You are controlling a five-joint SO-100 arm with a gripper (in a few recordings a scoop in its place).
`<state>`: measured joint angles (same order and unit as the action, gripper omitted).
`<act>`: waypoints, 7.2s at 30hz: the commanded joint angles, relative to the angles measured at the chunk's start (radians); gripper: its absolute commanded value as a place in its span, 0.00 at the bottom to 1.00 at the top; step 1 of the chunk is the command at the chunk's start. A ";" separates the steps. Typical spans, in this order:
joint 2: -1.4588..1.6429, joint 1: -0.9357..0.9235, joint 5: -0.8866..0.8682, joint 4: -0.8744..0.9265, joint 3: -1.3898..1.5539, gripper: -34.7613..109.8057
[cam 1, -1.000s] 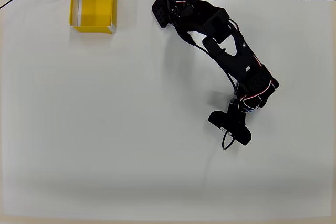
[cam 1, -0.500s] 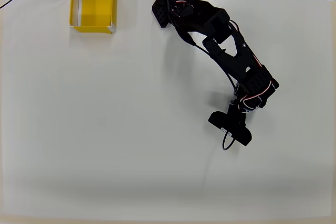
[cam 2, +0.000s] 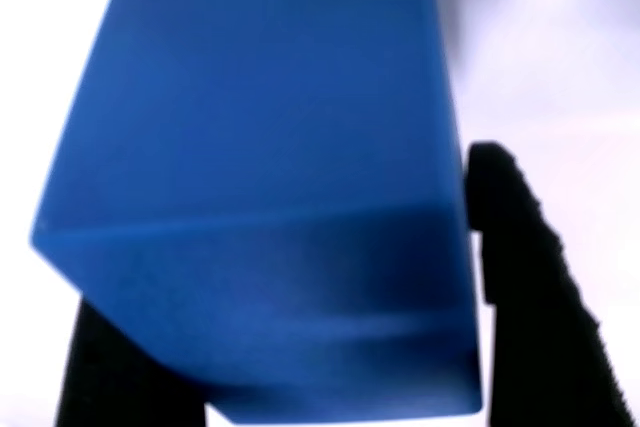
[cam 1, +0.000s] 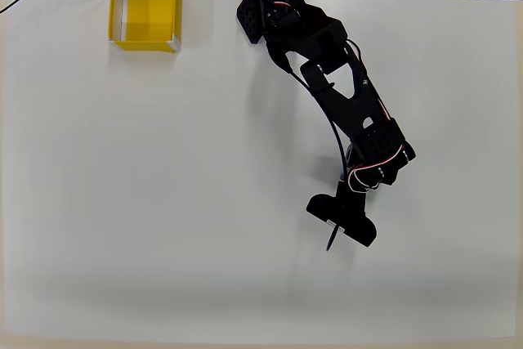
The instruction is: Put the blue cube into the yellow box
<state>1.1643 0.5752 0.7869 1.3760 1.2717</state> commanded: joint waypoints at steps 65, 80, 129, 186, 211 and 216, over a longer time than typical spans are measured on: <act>0.916 -2.033 0.614 -0.325 0.264 0.30; 1.193 -2.079 0.624 -0.272 0.678 0.30; 1.200 -2.233 0.864 -0.258 1.098 0.35; 1.842 -0.627 0.805 -0.296 1.232 0.24; 2.180 -0.591 0.857 -0.201 1.873 0.24; 2.180 -0.572 0.857 -0.028 1.873 0.24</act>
<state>3.3211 0.0061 1.6276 1.2487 3.1186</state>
